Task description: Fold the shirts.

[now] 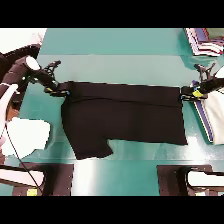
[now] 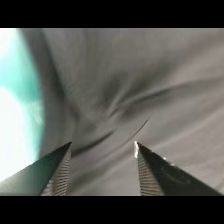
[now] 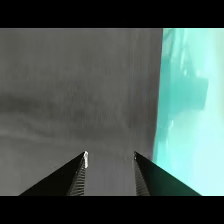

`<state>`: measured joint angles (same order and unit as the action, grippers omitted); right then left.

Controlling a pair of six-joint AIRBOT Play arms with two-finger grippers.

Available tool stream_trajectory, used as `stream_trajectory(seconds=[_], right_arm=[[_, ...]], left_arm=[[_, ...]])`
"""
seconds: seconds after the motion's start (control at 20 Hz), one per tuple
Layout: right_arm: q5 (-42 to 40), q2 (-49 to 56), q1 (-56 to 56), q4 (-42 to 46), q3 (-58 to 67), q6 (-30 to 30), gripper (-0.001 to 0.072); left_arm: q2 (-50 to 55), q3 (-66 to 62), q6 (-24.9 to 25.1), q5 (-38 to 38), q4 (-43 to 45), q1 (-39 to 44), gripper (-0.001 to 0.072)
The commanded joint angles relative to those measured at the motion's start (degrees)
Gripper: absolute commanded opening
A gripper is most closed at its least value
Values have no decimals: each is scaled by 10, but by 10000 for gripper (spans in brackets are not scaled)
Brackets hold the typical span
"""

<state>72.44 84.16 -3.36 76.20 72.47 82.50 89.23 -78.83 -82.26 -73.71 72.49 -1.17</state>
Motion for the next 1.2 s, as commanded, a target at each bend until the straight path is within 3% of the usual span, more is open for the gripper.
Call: stream_trajectory(seconds=[0.0,0.15,0.45,0.75,1.0,1.1,1.15], right_arm=[[58,-46,-29,-17,-10,-5,351],[77,-105,-49,-17,-10,-12,351],[72,-179,-48,-17,-10,-12,350],[72,-209,-48,-17,-10,-12,350],[90,-210,-49,-17,-10,-12,350],[113,-210,-63,-17,-10,-12,350],[131,-210,-78,-15,-12,-12,350]], left_arm=[[-92,56,-2,-43,54,-15,480],[-211,206,-14,-42,43,-20,481],[-360,482,-33,3,-88,-20,480],[-370,552,-12,76,-160,-19,480],[-370,553,-18,132,-174,61,475],[-370,553,-23,131,-174,65,23],[-370,553,-22,126,-174,65,23]])
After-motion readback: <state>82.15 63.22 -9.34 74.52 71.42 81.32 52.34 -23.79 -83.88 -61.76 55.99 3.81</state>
